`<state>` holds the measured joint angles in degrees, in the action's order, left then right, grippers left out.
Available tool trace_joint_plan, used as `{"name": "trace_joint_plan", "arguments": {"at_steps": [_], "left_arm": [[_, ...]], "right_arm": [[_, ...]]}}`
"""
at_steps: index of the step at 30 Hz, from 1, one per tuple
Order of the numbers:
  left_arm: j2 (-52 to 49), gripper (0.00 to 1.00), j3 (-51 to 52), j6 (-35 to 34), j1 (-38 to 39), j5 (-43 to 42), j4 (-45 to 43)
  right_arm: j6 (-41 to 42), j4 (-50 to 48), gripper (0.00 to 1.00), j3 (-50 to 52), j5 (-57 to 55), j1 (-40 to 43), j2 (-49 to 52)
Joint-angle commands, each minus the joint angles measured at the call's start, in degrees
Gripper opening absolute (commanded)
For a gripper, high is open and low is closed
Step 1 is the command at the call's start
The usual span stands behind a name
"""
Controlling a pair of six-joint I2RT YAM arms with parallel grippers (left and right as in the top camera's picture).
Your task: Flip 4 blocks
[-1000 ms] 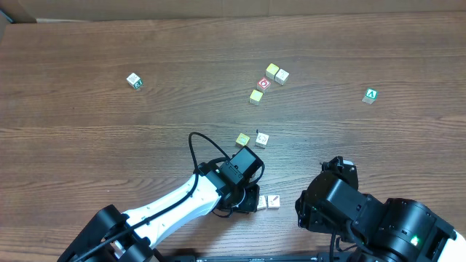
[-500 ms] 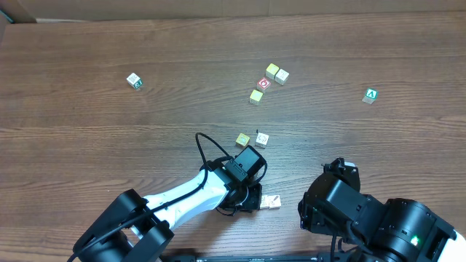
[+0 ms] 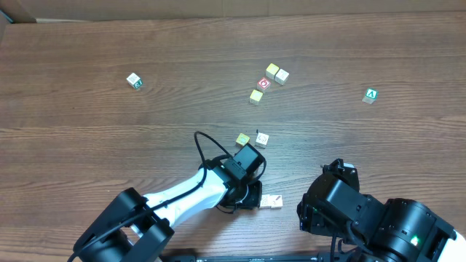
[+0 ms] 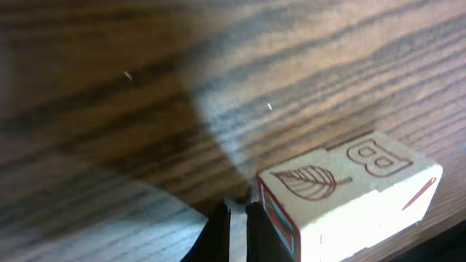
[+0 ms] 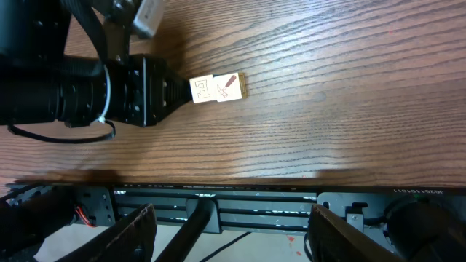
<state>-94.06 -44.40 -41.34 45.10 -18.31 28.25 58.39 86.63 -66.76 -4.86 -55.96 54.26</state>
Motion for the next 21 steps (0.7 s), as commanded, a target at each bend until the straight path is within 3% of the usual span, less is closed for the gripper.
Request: {"name": "trace_joint_plan", "arguments": {"at_steps": [1, 21], "left_arm": [[-1.42, 0.04, 0.02, 2.38, -1.55, 0.90, -0.04], [-1.42, 0.04, -0.13, 4.13, -2.34, -0.07, -2.27]], "right_arm": [[-0.02, 0.07, 0.68, -0.74, 0.09, -0.22, -0.46], [0.17, -1.38, 0.70, -0.74, 0.50, -0.22, -0.15]]}}
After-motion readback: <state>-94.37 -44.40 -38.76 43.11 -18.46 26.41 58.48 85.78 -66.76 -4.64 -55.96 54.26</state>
